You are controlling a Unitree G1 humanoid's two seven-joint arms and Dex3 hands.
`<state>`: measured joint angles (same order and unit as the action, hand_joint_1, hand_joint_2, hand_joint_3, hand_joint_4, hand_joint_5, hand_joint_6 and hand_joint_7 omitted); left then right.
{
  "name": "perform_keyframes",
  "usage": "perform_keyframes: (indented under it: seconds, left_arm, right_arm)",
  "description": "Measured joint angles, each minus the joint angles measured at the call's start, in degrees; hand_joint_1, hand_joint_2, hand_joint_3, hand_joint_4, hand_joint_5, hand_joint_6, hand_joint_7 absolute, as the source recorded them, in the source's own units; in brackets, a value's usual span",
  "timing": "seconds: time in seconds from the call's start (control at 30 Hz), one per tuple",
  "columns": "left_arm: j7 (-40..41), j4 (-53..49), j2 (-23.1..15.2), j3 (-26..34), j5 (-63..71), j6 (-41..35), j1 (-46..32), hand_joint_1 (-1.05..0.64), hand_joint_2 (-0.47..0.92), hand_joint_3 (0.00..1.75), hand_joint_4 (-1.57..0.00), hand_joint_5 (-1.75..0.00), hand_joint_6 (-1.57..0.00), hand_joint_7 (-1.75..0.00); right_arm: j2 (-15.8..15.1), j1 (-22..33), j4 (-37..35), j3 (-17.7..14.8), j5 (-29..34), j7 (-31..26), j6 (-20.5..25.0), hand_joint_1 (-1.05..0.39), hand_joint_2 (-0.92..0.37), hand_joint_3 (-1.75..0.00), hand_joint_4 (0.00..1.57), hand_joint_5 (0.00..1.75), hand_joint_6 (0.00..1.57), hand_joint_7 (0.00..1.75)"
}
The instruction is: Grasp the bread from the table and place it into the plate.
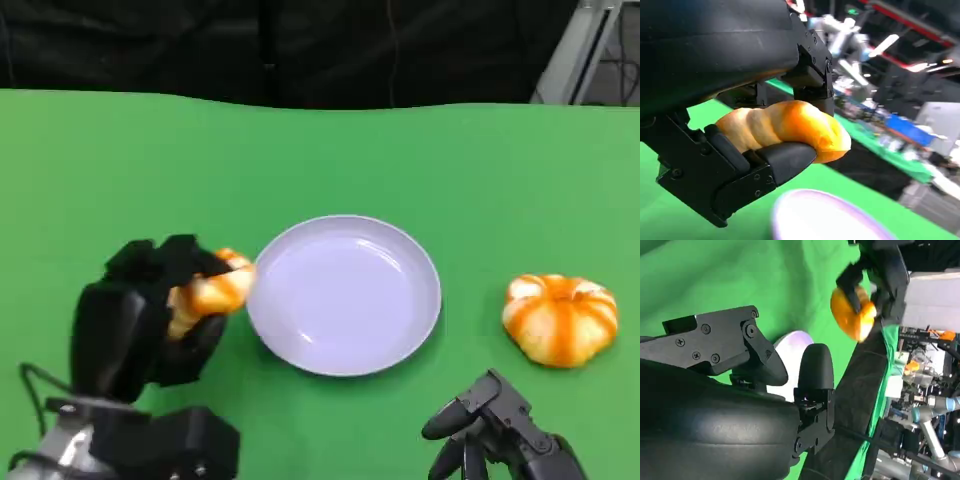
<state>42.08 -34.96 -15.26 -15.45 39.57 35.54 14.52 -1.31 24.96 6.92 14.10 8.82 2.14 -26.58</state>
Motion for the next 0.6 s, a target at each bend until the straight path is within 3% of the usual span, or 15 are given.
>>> perform_keyframes:
  seconds: [0.3,0.6]
  left_arm:
    - [1.2,-5.3,6.1,-3.5,2.0,-1.4,7.3,-0.21,0.32,1.55,-0.9,-1.75,-0.69,-1.75]
    - [-0.3,-11.3,10.4,-7.4,3.0,-4.9,14.0,-0.13,0.27,1.47,-0.91,-1.75,-0.71,-1.75]
  right_arm:
    - [0.2,0.2,0.0,0.5,0.2,-0.2,-0.1,-0.06,-0.92,-1.19,0.37,1.75,0.16,1.75]
    - [0.3,0.5,0.4,0.9,1.4,-0.6,0.0,-0.05,-0.92,-1.19,0.36,1.75,0.17,1.75]
